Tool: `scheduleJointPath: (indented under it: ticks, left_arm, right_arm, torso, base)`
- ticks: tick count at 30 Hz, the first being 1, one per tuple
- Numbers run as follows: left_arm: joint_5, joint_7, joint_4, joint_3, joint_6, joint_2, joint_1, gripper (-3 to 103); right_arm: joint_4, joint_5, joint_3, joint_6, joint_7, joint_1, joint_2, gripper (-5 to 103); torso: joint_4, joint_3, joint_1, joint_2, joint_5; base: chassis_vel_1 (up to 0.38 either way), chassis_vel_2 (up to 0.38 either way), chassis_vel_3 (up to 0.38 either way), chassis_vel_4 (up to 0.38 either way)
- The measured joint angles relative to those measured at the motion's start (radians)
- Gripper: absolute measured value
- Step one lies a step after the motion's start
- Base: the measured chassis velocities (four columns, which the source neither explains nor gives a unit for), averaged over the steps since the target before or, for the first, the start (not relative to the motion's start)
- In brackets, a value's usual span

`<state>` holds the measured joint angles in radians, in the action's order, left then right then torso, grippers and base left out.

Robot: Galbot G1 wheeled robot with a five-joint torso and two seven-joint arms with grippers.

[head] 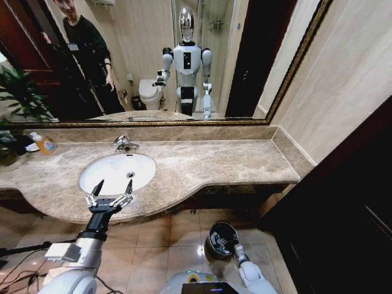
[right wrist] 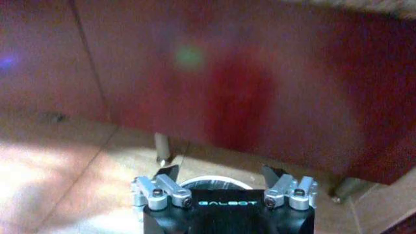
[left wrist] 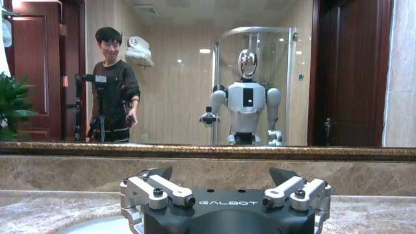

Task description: Pick up the trash from the sink and place it in the trash bin.

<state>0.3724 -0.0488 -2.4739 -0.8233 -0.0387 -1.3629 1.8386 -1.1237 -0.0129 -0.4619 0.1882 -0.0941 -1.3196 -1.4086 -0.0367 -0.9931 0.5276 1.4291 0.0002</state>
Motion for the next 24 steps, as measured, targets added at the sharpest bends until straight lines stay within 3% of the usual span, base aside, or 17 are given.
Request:
scheduleJointPath:
  ticks: [1,4,6,9,10,12,17,24]
  left_arm:
    - [0.0,0.0,0.0,0.0,0.0,0.0,0.0,100]
    - [0.0,0.0,0.0,0.0,0.0,0.0,0.0,100]
    - [0.0,0.0,0.0,0.0,0.0,0.0,0.0,100]
    - [0.0,0.0,0.0,0.0,0.0,0.0,0.0,100]
    - [0.0,0.0,0.0,0.0,0.0,0.0,0.0,100]
    - [0.0,0.0,0.0,0.0,0.0,0.0,0.0,100]
    - [0.0,0.0,0.0,0.0,0.0,0.0,0.0,100]
    - [0.0,0.0,0.0,0.0,0.0,0.0,0.0,100]
  right_arm:
    - [0.0,0.0,0.0,0.0,0.0,0.0,0.0,88]
    - [-0.251,-0.166,-0.014,-0.081,0.002,-0.091,0.071,99]
    - [-0.331,-0.209,-0.022,-0.103,0.001,-0.122,0.1,99]
    - [-0.638,-0.345,-0.08,-0.186,-0.001,-0.229,0.186,100]
    - [-0.638,-0.345,-0.08,-0.186,-0.001,-0.229,0.186,100]
    - [-0.837,-0.418,-0.134,-0.224,0.011,-0.296,0.217,100]
    - [-1.017,-0.46,-0.192,-0.249,0.024,-0.318,0.217,100]
    - [-1.078,-0.461,-0.194,-0.283,0.032,-0.24,0.19,100]
  torso:
    - [0.0,0.0,0.0,0.0,0.0]
    - [-0.0002,0.0,0.0,0.0,-0.0002]
    - [-0.0001,0.0,0.0,0.0,-0.0002]
    - [-0.0001,0.0,0.0,0.0,-0.0002]
    - [-0.0001,0.0,0.0,0.0,-0.0002]
    - [0.0,0.0,0.0,0.0,-0.0006]
    - [-0.0001,0.0,0.0,0.0,-0.0004]
    - [-0.0003,0.0,0.0,0.0,-0.0001]
  base:
    - [0.0,0.0,0.0,0.0]
    - [0.0,0.0,0.0,0.0]
    - [0.0,0.0,0.0,0.0]
    - [0.0,0.0,0.0,0.0]
    - [0.0,0.0,0.0,0.0]
    - [0.0,0.0,0.0,0.0]
    - [0.0,0.0,0.0,0.0]
    - [0.0,0.0,0.0,0.0]
